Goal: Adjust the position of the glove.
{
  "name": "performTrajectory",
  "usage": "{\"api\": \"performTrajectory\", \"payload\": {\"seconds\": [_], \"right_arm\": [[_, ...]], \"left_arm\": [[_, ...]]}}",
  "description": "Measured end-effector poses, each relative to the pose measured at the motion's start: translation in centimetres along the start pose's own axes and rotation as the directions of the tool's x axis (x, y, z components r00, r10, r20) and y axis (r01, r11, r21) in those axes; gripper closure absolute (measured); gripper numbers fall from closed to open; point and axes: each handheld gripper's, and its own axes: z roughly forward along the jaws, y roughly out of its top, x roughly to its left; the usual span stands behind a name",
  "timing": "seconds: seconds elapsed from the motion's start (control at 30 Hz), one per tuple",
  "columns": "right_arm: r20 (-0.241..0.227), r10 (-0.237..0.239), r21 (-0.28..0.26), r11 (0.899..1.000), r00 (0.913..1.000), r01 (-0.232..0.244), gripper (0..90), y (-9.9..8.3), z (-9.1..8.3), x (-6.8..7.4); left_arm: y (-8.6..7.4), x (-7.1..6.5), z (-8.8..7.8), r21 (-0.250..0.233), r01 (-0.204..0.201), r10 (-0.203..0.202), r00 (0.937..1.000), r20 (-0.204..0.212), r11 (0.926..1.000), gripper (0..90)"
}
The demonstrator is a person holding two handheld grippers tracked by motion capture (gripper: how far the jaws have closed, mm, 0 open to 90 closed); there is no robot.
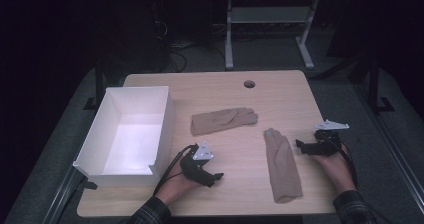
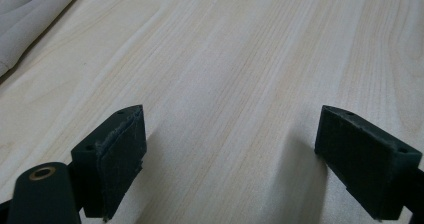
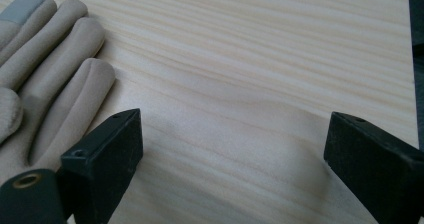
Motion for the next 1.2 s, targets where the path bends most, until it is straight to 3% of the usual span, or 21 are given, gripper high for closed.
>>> {"api": "performTrajectory", "payload": {"seconds": [0.07, 0.2, 0.27, 0.3, 0.4, 0.47, 0.53, 0.6, 0.87, 1.07, 1.2], "right_arm": [[-0.014, 0.023, 0.009, 1.0, 0.9996, -0.023, 8.4, 0.0, 0.0, -0.2], [-0.027, 0.026, 0.014, 1.0, 0.9993, -0.026, 8.4, 0.0, 0.0, -0.3], [-0.029, 0.025, 0.014, 1.0, 0.9993, -0.025, 8.4, 0.0, 0.0, -0.3], [-0.029, 0.026, 0.014, 1.0, 0.9993, -0.025, 8.4, 0.0, 0.0, -0.3], [-0.028, 0.025, 0.015, 1.0, 0.9993, -0.025, 8.3, 0.0, 0.0, -0.3], [-0.029, 0.024, 0.014, 1.0, 0.9993, -0.024, 8.3, -0.1, 0.0, -0.2], [-0.029, 0.025, 0.014, 1.0, 0.9993, -0.024, 8.3, -0.1, 0.0, -0.2], [-0.028, 0.025, 0.013, 1.0, 0.9993, -0.025, 8.4, -0.1, 0.0, -0.2], [-0.029, 0.026, 0.013, 1.0, 0.9992, -0.025, 8.4, -0.1, 0.0, -0.2], [-0.03, 0.026, 0.013, 1.0, 0.9992, -0.025, 8.5, -0.1, 0.0, -0.2], [-0.03, 0.026, 0.013, 1.0, 0.9992, -0.025, 8.5, -0.1, 0.0, -0.2]], "left_arm": [[0.1, 0.0, 0.0, 0.008, 0.004, -0.004, 1.0, -0.005, 1.0, 14.4], [0.8, 0.0, -0.1, 0.028, 0.022, -0.021, 0.9997, -0.015, 0.9994, 28.2], [1.2, -0.1, -0.1, 0.031, 0.023, -0.022, 0.9996, -0.02, 0.9993, 37.5], [1.7, 0.0, -0.1, 0.039, 0.022, -0.021, 0.9995, -0.025, 0.999, 46.2], [2.1, 0.2, -0.2, 0.047, 0.037, -0.036, 0.9991, -0.024, 0.9982, 55.5], [2.6, 0.7, -0.2, 0.052, 0.054, -0.054, 0.9985, -0.011, 0.9972, 73.6], [3.0, 1.0, -0.2, 0.052, 0.063, -0.063, 0.9979, -0.013, 0.9966, 78.0], [3.4, 1.5, -0.1, 0.046, 0.078, -0.077, 0.9969, -0.014, 0.9959, 88.1], [5.3, 3.0, 0.3, 0.036, 0.103, -0.1, 0.9926, -0.068, 0.994, 89.6], [6.6, 4.3, 0.9, -0.001, 0.124, -0.123, 0.9904, -0.063, 0.9923, 89.5], [7.6, 5.2, 1.4, -0.003, 0.106, -0.106, 0.99, -0.093, 0.9943, 89.6]]}}
